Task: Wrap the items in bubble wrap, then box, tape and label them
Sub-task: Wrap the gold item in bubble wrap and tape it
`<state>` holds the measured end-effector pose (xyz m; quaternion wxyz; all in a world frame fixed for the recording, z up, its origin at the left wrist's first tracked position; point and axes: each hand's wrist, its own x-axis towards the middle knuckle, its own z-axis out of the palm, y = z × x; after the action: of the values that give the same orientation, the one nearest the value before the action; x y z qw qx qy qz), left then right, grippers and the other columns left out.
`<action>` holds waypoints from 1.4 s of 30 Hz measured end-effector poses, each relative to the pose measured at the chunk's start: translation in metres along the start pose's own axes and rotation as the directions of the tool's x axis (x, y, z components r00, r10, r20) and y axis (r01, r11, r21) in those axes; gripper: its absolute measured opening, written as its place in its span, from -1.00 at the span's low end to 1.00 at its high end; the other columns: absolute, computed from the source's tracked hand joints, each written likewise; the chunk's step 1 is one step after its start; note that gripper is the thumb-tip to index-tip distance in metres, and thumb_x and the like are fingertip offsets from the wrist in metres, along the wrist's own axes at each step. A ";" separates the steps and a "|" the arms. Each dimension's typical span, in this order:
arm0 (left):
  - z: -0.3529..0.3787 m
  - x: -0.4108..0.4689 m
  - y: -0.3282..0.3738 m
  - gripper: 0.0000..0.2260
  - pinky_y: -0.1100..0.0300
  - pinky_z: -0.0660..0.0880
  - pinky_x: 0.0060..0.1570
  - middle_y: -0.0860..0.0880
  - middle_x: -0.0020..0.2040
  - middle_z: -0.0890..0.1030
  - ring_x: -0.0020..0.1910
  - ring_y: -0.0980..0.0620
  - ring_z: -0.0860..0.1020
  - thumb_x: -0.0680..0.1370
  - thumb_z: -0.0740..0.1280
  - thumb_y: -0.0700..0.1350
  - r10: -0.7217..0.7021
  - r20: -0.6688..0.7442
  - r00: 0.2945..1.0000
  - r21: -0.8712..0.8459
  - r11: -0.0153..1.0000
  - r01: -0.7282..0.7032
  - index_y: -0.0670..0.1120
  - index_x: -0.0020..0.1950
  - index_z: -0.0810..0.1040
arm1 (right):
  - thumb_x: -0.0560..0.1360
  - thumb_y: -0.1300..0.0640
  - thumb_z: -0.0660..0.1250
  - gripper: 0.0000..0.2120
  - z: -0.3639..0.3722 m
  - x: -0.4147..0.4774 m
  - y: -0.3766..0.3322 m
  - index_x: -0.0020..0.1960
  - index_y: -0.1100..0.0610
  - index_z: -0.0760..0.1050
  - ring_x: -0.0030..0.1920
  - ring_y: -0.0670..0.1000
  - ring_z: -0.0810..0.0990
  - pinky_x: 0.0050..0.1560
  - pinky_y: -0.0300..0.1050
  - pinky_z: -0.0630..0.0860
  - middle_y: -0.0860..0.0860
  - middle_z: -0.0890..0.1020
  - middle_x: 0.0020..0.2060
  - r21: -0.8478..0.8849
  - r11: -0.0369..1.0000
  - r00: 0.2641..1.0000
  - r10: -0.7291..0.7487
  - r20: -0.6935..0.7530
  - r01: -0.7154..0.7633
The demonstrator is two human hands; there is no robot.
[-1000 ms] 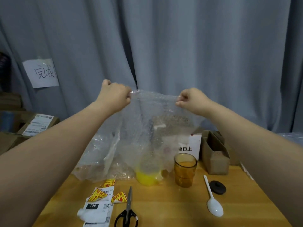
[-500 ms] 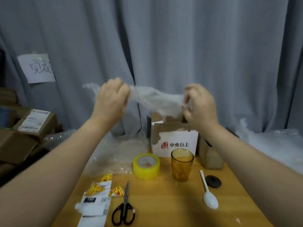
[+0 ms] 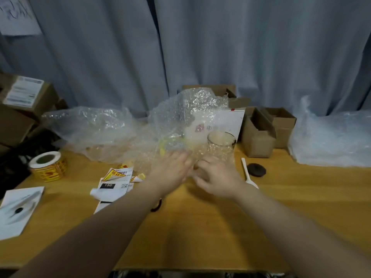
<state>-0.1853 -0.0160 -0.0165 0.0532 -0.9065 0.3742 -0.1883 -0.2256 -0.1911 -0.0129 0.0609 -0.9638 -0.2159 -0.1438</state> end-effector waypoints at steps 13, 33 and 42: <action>0.028 0.001 -0.006 -0.59 0.12 0.26 0.34 0.01 0.54 0.14 0.45 -0.04 0.25 0.67 0.03 -0.08 -0.148 0.218 0.965 -0.467 0.852 0.236 0.08 0.53 0.12 | 0.47 0.40 0.27 -0.44 -0.008 0.018 0.083 0.41 0.08 0.36 0.37 0.11 0.32 0.32 -0.01 0.31 0.07 0.47 0.30 0.279 0.861 0.893 0.450 -0.027 -0.425; 0.039 0.018 -0.003 -0.62 -0.19 -0.07 0.47 0.02 0.50 0.24 0.51 -0.02 0.10 0.67 0.01 -0.15 -0.202 0.268 0.942 -0.604 0.726 0.328 0.20 0.42 0.31 | 0.54 0.14 0.35 -0.44 -0.059 0.013 0.083 0.46 0.02 0.21 0.25 0.13 0.40 0.16 0.01 0.40 0.16 0.51 0.16 0.426 0.737 0.729 0.647 -0.223 -0.525; 0.031 0.012 -0.011 -0.61 -0.18 -0.23 0.43 0.01 0.57 -0.03 0.54 -0.04 -0.11 0.68 0.01 -0.08 0.109 0.502 0.858 -0.314 0.947 0.064 0.24 0.47 0.21 | 0.60 0.15 0.21 -0.75 -0.087 0.001 0.075 0.24 0.15 0.51 0.15 0.13 0.39 0.07 -0.34 0.19 0.05 0.56 0.04 0.292 0.896 0.671 0.444 -0.594 -0.334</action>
<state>-0.1582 -0.0180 -0.0390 0.0054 -0.9156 0.3826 0.1236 -0.2138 -0.2739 0.0664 0.2375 -0.8692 0.0187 -0.4332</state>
